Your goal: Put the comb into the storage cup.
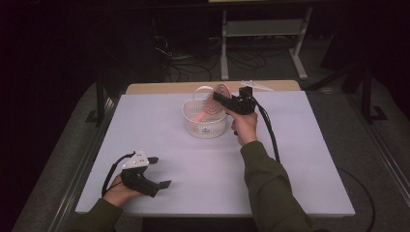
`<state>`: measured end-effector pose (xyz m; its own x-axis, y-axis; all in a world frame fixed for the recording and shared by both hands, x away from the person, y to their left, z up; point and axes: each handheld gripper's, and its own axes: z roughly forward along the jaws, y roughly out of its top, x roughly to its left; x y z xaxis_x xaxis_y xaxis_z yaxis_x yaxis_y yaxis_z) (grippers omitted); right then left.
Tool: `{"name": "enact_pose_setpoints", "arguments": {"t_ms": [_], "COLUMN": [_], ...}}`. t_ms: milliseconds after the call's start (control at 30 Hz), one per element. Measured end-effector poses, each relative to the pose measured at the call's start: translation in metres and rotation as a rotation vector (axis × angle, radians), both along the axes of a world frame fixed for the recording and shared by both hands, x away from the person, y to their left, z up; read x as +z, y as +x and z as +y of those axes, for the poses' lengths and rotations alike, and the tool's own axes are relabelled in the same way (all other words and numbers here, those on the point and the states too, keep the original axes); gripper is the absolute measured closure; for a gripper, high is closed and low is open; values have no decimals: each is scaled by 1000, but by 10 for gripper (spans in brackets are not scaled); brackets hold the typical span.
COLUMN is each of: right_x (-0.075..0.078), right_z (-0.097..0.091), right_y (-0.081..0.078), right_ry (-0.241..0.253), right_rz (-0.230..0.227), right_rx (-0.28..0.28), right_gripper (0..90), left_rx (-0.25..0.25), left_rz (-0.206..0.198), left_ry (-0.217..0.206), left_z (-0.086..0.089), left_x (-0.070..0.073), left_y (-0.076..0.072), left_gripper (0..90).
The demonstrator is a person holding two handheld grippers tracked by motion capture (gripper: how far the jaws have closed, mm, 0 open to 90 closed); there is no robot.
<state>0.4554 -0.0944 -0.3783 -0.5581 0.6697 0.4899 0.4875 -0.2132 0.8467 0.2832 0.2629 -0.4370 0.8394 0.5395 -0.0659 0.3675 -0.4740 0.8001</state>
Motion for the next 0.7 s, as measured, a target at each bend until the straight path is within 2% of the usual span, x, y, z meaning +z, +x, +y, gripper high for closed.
{"name": "enact_pose_setpoints", "arguments": {"t_ms": [233, 700], "right_x": [-2, -5], "right_z": [-3, -11], "right_y": [2, 4], "right_ry": [3, -35], "right_rz": [16, 40], "right_rx": [1, 0], "right_gripper": [624, 592], "left_rx": [-2, -5], "left_rz": [2, 6], "left_ry": [1, 3], "left_z": [0, -1], "left_x": [0, -1], "left_y": [0, 0], "left_gripper": [3, 3]}}
